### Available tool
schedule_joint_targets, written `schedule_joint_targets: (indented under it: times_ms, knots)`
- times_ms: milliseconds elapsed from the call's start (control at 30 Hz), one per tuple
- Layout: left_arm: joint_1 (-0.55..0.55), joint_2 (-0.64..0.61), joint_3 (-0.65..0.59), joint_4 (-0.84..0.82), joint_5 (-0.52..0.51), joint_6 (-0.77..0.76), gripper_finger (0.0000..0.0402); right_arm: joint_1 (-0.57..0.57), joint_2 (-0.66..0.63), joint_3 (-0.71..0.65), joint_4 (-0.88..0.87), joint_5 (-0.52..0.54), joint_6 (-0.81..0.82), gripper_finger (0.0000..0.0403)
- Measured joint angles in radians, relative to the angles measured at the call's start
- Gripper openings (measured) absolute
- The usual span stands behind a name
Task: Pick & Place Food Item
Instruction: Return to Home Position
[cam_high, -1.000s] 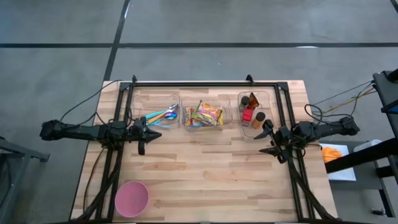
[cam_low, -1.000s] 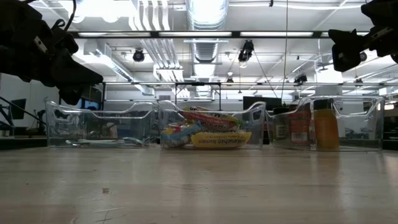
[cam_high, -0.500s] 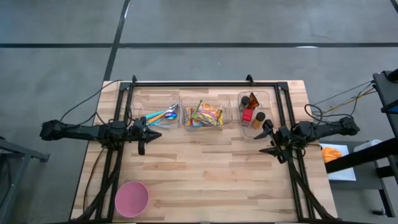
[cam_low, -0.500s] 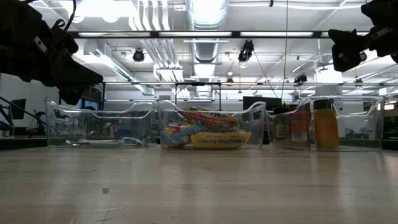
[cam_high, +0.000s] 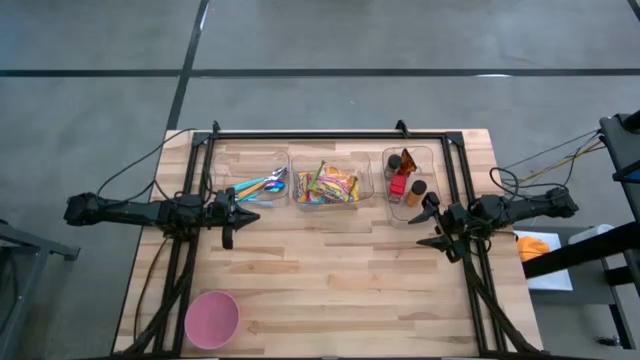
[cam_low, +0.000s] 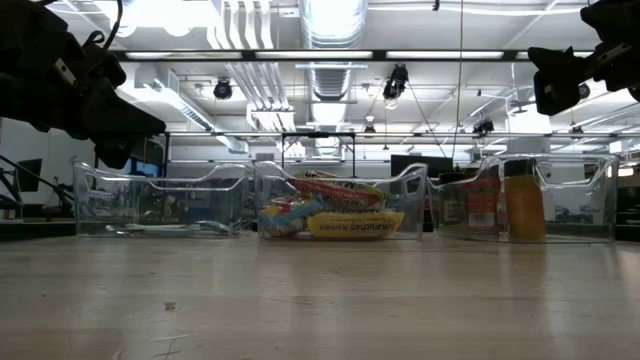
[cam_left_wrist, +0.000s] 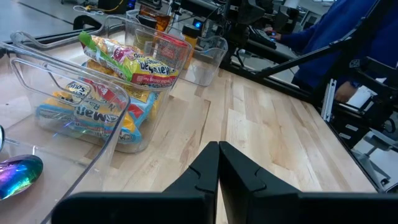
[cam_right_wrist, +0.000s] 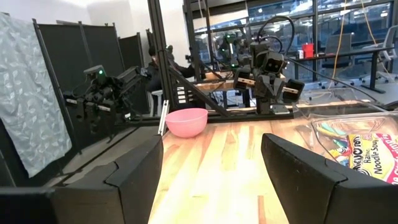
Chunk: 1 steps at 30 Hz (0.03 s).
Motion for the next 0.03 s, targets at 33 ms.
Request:
schedule_joint_targets:
  times_ms: [33]
  knots:
    - [0.0, 0.0, 0.0, 0.0, 0.0, 0.0, 0.0019, 0.0, 0.0, 0.0, 0.0, 0.0, 0.0, 0.0267]
